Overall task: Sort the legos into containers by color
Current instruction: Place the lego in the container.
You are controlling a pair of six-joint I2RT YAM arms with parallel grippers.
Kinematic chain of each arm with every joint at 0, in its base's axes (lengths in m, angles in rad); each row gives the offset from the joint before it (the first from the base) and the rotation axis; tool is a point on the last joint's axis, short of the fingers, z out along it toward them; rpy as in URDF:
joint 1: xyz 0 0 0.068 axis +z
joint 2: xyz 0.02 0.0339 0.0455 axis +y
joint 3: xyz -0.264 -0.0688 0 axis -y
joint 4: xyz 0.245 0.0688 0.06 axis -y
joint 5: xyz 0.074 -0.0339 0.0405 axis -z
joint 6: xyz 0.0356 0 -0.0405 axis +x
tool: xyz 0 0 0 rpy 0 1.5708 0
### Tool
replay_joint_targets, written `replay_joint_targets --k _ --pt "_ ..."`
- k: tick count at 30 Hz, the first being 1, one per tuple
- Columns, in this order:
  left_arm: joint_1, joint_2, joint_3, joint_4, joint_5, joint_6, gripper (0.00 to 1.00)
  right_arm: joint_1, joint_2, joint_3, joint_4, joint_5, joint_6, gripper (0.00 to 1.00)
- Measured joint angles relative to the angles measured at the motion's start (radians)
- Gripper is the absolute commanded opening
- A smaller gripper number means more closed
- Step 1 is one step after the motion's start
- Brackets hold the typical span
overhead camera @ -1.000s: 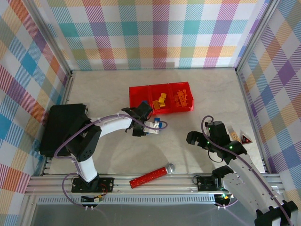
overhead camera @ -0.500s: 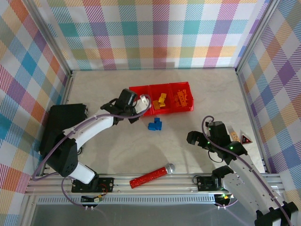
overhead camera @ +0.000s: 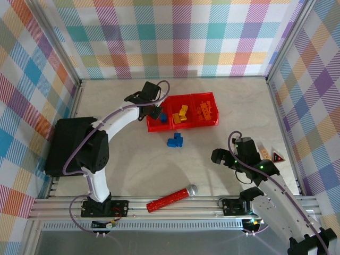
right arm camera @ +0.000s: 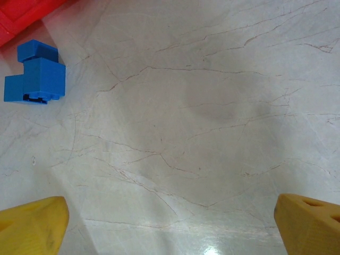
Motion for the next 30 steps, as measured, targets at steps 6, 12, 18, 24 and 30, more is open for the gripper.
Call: replay_joint_targets --k 6,12,18,24,30 --pt "0.018 0.010 -0.001 0.011 -0.010 -0.040 0.66 0.000 -0.002 0.000 -0.002 0.000 0.000 0.99" --pt "0.018 -0.100 -0.084 0.061 -0.033 -0.053 0.68 0.000 -0.001 0.000 -0.003 0.000 0.000 0.99" --pt "0.002 -0.332 -0.176 0.085 -0.045 -0.054 0.71 0.000 0.013 0.000 -0.003 -0.001 0.000 0.99" --pt "-0.084 -0.542 -0.321 0.087 -0.040 -0.077 0.71 0.000 0.014 0.000 -0.003 -0.002 0.000 0.99" --pt "-0.203 -0.602 -0.491 0.084 -0.046 -0.187 0.71 0.000 0.014 0.001 -0.003 -0.003 0.004 0.99"
